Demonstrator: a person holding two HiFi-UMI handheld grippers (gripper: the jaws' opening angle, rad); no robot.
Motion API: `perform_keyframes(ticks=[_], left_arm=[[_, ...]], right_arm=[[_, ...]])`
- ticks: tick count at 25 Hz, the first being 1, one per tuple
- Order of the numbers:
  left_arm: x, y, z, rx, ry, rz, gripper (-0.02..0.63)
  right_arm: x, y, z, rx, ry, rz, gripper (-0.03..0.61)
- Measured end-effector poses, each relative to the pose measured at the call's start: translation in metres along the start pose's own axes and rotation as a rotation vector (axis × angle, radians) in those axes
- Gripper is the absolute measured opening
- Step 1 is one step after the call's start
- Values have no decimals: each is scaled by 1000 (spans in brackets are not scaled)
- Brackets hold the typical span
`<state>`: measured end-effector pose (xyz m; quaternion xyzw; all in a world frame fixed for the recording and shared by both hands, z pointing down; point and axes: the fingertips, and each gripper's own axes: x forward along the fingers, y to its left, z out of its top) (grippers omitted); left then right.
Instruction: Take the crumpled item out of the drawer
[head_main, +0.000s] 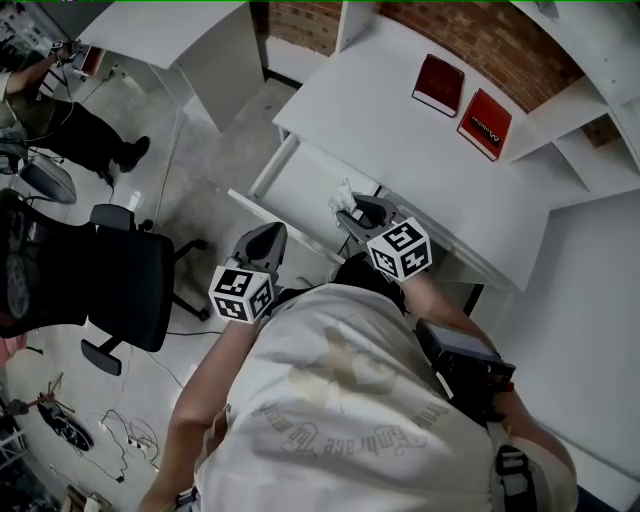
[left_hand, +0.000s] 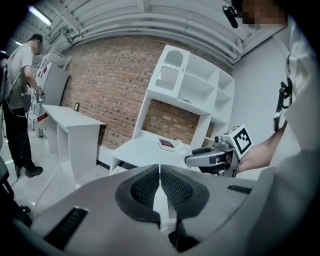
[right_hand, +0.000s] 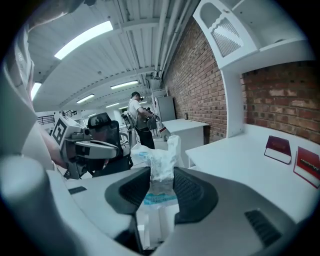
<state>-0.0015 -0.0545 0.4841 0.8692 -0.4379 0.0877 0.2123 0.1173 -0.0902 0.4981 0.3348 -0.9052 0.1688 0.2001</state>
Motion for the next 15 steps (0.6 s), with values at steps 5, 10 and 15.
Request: perform_keyframes(ticks=[5, 10, 15], left_arm=[[-10, -1, -11, -5, 5, 13, 28], [-18, -5, -11, -12, -6, 14, 28], [-19, -7, -20, -5, 5, 4, 28]], right_arm=[[-5, 11, -13, 7, -10, 9, 158], [-9, 21, -19, 15, -14, 12, 159], [-6, 27, -27, 27, -18, 10, 160]])
